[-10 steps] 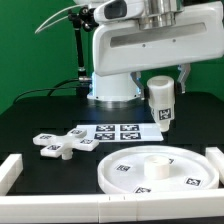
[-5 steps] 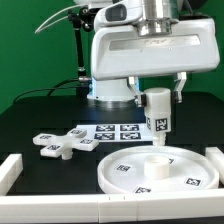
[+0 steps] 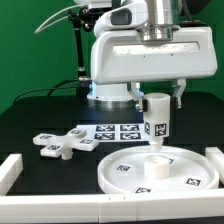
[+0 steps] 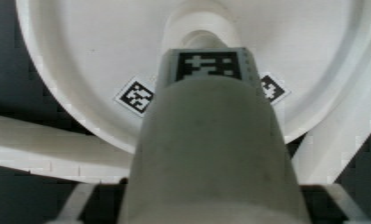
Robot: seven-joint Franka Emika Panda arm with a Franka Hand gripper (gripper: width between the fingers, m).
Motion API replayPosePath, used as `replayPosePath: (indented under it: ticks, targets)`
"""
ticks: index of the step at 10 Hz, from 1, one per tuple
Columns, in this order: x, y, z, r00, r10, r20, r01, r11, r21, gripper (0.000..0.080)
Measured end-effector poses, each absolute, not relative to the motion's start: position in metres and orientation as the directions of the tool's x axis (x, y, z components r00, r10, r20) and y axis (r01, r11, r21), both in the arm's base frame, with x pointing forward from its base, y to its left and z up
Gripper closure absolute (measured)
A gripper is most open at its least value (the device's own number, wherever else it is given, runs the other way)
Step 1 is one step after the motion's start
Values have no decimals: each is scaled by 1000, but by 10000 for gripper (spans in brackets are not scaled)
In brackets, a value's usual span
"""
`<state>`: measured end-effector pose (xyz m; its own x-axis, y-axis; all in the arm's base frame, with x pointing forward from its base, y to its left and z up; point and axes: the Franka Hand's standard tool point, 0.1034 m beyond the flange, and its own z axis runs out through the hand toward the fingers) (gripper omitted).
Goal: Assemble round table
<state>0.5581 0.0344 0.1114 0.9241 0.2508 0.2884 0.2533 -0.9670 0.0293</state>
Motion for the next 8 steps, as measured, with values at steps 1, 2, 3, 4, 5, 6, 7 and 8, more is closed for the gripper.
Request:
replayPosePath:
  ticks: [1, 2, 3, 4, 5, 6, 7, 8]
  targets:
    - [561, 33, 108, 923, 261, 283, 263, -964, 32, 389]
    - [562, 32, 106, 922, 264, 282, 266, -963, 33, 389]
    - [562, 32, 103, 923, 265, 278, 267, -963, 31, 389]
    - [562, 33, 101, 924, 265, 275, 268, -963, 30, 389]
    - [563, 32, 101, 923, 264, 279, 266, -963, 32, 389]
    - [563, 32, 101, 923, 264, 280, 266, -963, 32, 389]
    - [564, 33, 100, 923, 264, 280, 266, -963, 32, 389]
    - [564, 33, 99, 923, 266, 279, 268, -963, 31, 389]
